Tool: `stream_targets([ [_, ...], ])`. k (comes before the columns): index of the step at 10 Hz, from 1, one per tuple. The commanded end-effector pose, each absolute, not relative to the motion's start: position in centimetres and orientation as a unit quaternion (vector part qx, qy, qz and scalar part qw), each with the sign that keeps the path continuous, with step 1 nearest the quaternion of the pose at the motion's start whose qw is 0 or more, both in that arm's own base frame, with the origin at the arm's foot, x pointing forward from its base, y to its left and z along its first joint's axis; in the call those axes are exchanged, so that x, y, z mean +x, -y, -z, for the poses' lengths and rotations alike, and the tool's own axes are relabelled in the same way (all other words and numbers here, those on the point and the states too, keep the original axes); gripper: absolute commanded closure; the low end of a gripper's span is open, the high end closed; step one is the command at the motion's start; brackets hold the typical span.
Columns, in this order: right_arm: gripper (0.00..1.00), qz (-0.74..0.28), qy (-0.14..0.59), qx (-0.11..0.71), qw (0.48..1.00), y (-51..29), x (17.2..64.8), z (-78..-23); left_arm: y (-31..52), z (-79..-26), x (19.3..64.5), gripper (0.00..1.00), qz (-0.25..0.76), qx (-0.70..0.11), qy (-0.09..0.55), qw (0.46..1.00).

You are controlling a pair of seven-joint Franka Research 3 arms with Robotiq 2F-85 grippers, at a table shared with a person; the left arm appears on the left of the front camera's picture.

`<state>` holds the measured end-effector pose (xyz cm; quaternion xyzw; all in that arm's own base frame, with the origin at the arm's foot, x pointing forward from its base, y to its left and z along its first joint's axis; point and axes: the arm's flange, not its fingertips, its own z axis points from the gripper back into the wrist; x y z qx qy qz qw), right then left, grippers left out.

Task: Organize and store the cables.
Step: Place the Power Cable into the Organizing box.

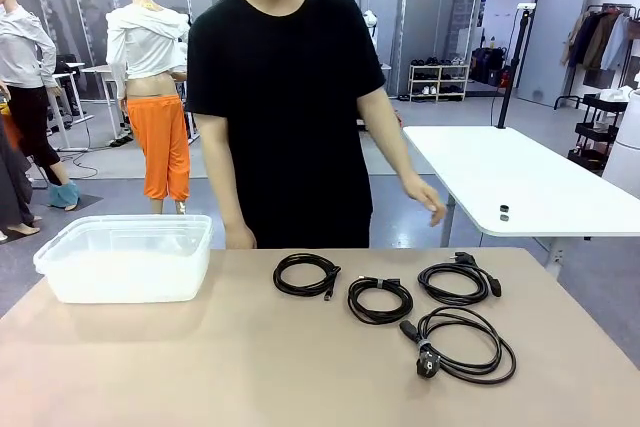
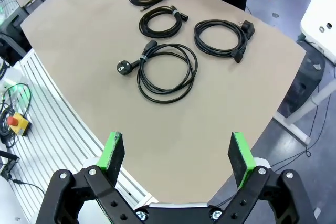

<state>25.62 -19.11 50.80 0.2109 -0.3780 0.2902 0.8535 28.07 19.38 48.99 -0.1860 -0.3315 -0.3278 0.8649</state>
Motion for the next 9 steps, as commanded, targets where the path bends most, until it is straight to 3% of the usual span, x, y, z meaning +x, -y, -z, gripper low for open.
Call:
stream_targets([
  [1,0.0,-0.293,0.375,0.206,0.855,19.31,25.42,-50.77,-19.56,-48.82,27.64,0.0,0.34,-0.189,0.327,0.861],
  [9,0.0,-0.293,0.375,0.206,0.855,19.31,25.42,-50.77,-19.56,-48.82,27.64,0.0,0.34,-0.189,0.327,0.861],
])
